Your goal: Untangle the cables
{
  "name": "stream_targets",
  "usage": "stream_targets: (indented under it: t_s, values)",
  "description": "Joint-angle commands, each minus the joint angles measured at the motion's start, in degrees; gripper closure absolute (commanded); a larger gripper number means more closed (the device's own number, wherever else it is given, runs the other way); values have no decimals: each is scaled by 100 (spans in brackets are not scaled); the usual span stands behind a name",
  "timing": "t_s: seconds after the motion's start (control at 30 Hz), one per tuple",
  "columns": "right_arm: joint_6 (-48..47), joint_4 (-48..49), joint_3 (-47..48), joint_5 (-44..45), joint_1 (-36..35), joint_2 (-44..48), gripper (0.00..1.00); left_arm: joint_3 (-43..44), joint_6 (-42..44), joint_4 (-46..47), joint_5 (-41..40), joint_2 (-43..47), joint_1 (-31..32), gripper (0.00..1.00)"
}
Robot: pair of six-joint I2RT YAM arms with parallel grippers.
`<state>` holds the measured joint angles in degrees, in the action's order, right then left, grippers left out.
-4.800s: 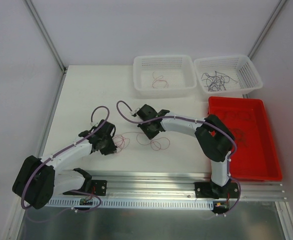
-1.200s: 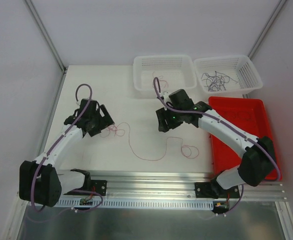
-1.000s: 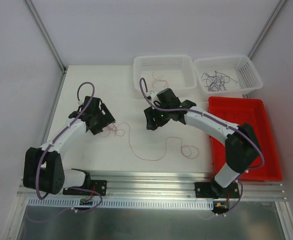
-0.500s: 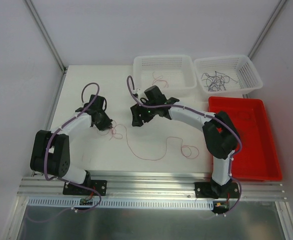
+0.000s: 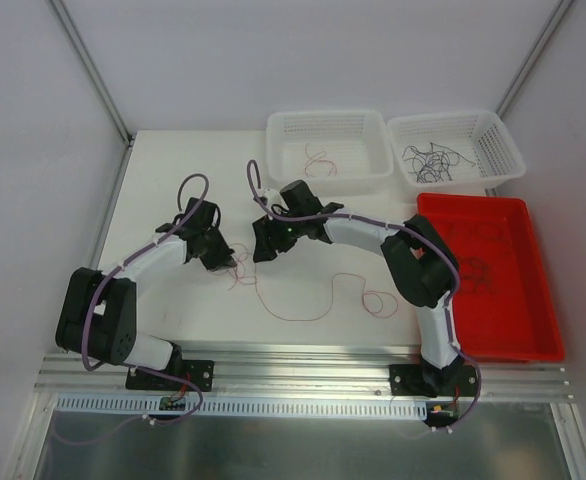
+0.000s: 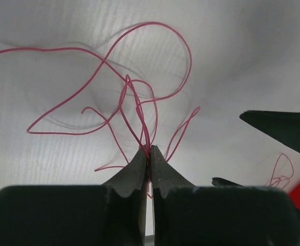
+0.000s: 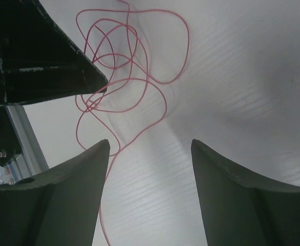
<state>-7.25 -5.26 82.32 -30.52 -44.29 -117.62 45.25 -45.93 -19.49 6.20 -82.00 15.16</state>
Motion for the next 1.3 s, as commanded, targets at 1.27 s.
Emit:
stream_targets:
  t_s: [1.27]
  values:
    - [478, 1352, -313, -1096, -18, -375, 69, -8, 981, 252, 672, 667, 444, 100]
